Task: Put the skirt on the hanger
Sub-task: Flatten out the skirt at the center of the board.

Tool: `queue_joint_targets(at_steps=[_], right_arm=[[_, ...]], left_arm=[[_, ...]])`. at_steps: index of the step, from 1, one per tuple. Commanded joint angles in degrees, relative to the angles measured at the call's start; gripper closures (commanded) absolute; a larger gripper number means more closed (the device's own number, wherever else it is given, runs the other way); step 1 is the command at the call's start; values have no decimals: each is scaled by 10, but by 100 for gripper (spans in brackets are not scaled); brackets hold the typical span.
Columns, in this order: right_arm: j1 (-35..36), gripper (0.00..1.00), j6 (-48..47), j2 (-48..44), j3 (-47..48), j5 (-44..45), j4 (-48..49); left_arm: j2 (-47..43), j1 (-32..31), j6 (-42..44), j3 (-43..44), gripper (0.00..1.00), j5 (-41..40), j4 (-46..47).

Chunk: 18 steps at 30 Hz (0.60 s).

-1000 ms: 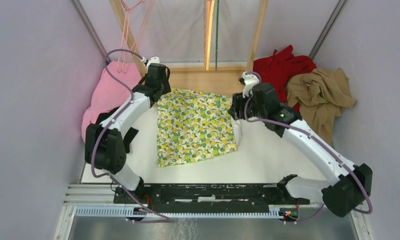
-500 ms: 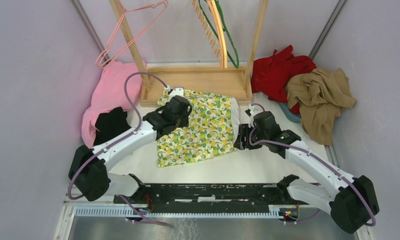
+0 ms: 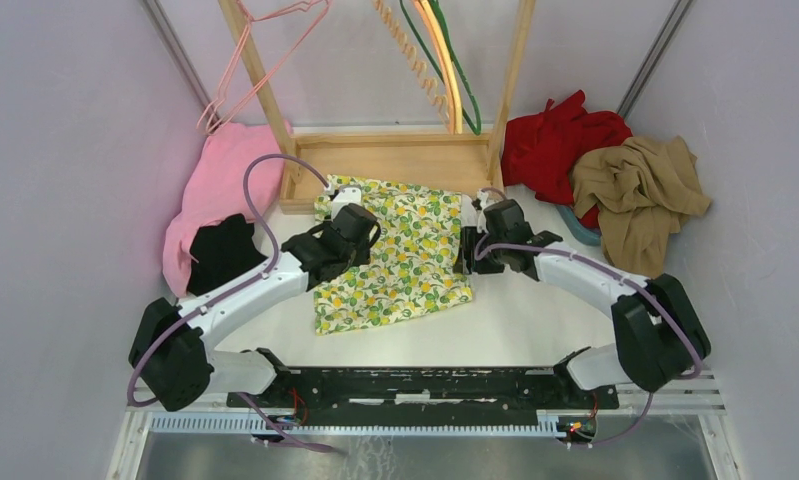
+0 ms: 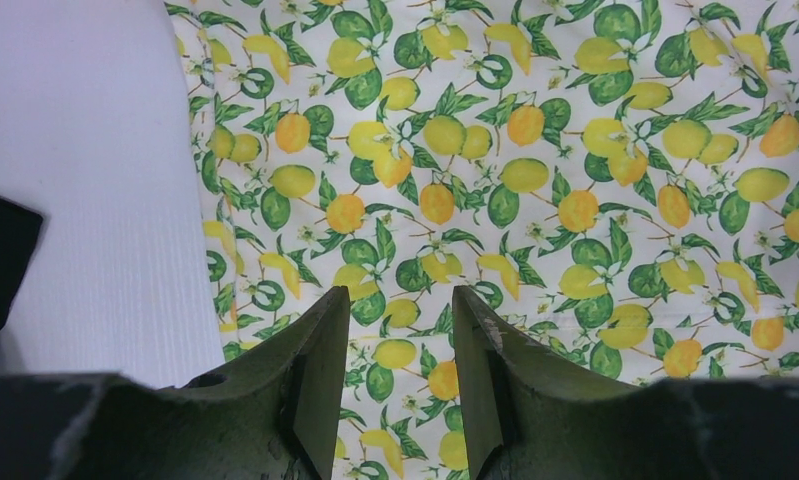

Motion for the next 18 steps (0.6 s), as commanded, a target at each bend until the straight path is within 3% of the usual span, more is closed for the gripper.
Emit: queue_joint_targets(at_steps=[1,11,18], right_arm=[[-15,45,-32,52,81,13,54],[-26,56,-47,142,149,12,42],[-30,48,-51,154,143,24,34]], left_arm=[[-12,-4,-27,-9,50,-25,8],[9,-19,-42,-41,50,-23,16],[13,-19,-38,-43,50,-27,19]])
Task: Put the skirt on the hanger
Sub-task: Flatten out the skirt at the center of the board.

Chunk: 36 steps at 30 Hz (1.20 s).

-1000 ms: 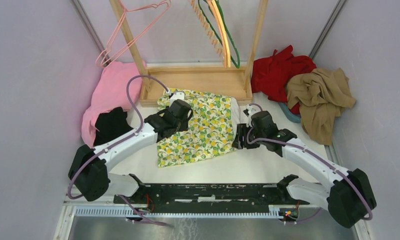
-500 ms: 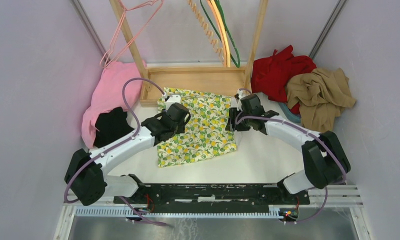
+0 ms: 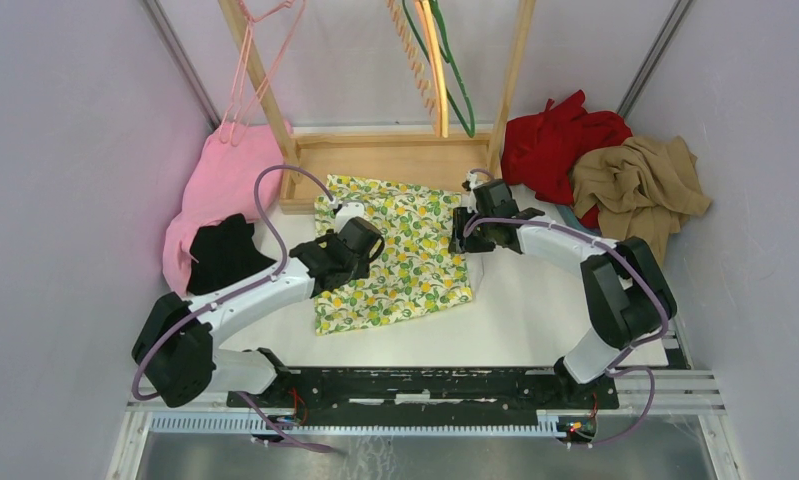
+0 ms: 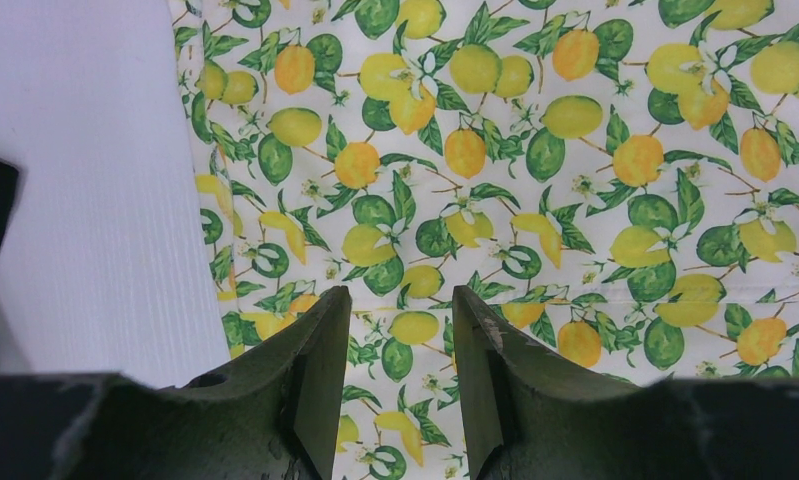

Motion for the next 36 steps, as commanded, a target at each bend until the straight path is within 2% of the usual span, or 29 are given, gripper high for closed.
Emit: queue_joint_targets(at_steps=[1,7,21,36], right_arm=[[-4,47,-11,4,14,18,11],[-8,44,-12,22,17,8,21],[-29,46,24,43,-2,-112,102],[-39,80,50,18,-9,-178,131]], left_arm=[[2,-2,-19,3,50,-19,20],[11,-3,-18,1,50,-19,23],[19,-3,-11,5,50,-19,26],[17,-3,-10,0,50,-18,31]])
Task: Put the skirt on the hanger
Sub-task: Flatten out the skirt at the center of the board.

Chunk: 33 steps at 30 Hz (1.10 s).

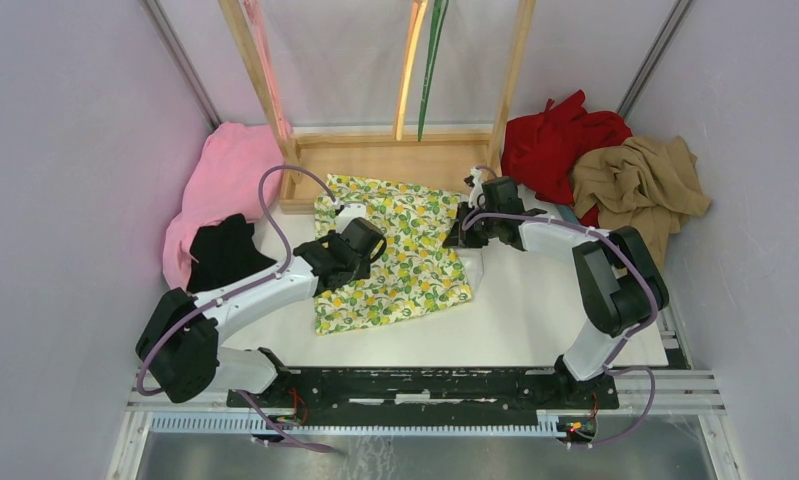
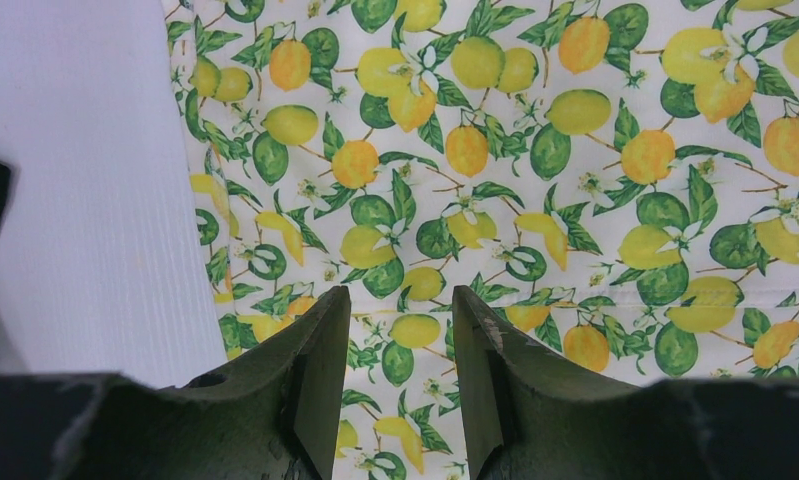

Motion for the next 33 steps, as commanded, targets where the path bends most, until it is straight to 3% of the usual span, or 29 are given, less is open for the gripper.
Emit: queue_joint_targets(at_steps=[1,16,33], right_arm=[[-2,81,11,-31,6,-42,29],[13,86,-2,-113,68,-108,-24],[65,85,-11,-102,147,-103,-57]], left_arm=[[2,-3,-9,1,50,-17,27],[1,-4,-14,-1,50,-9,31],[-2,-10,-19,-6,50,-6,34]])
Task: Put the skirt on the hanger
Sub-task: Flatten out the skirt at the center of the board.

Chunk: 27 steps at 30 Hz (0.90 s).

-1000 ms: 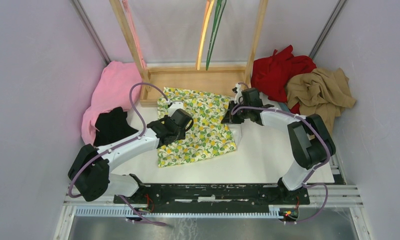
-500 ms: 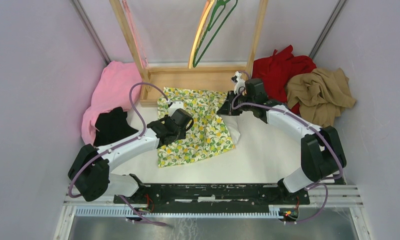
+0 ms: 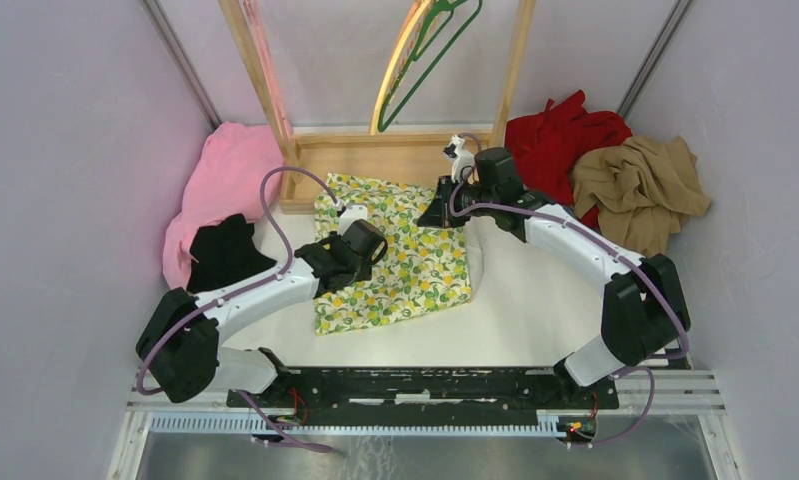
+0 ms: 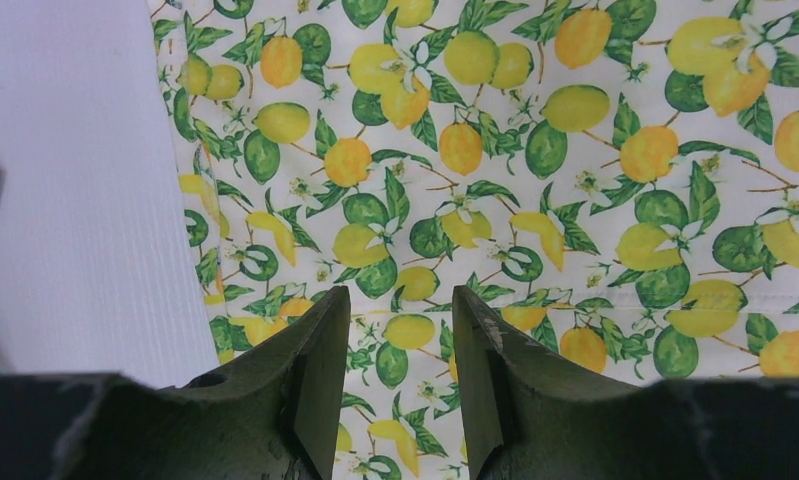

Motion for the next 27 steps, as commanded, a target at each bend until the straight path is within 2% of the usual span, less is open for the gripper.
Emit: queue_joint_targets(at_steps=[1,6,9,12,18,21,27], right_arm=[[14,86,-7,-2,41,-4,7],[28,84,-20,8,64,19,-27],[21,65,-36,-10,38,86,-64],[-16,56,-31,-18,-12,120,-68],[-65,52,-40,14,-84,128,-32],[-72,48,-57,32,-84,118,-22],[-87,47,-69,74,-67,146,-30]], left_arm=[[-2,-4,-19,1,50,-7,22],[-3,-3,-18,0,50,-5,23],[-2,-5,-17,0,50,-2,26],[2,-4,-17,1,50,-1,28],[2,-7,-18,-6,50,1,32],[1,-7,-16,-3,50,0,29],[-2,-8,-11,3,50,-6,19]])
